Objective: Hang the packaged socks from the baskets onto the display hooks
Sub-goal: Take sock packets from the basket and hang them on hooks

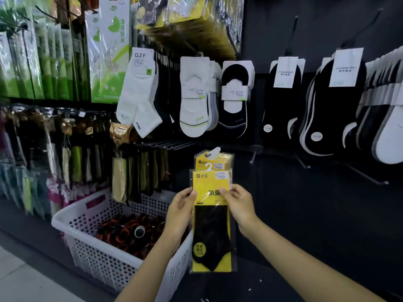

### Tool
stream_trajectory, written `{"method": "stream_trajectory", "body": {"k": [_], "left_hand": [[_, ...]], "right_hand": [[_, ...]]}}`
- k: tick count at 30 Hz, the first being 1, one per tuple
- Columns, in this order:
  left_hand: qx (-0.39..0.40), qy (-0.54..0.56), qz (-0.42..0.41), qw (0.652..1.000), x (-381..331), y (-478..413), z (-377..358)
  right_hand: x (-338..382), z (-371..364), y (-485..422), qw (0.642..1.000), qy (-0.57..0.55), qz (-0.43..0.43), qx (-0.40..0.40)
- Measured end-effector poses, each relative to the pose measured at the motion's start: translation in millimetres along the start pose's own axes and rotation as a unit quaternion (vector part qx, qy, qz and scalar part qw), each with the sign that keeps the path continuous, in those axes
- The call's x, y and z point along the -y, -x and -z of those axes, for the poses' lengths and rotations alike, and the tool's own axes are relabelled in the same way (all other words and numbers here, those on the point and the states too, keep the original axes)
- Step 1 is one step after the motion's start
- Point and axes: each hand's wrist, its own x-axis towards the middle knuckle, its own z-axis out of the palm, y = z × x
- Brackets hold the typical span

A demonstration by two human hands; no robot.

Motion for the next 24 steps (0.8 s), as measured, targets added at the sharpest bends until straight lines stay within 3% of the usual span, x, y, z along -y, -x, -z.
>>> {"method": "stream_trajectory", "body": {"k": [4,13,24], "left_hand": [[0.018,-0.011,0.01,1.0,1.3,-5.3,2.4],[0.01,-0.043,0.015,0.999,8.3,-28.1,-1.8],[-0.021,-0.073,0.023,0.997,27.3,-44.1,-8.7]], "right_hand": [[-4.1,4.1,-7.7,0.998,-0.016,0.011,-0.055],[2.9,-20.2,-31.8,0.996,0.026,0.043,-0.071],[-21.6,-12.9,-49.3,0.995,0.048,-0.034,-0.08]]}}
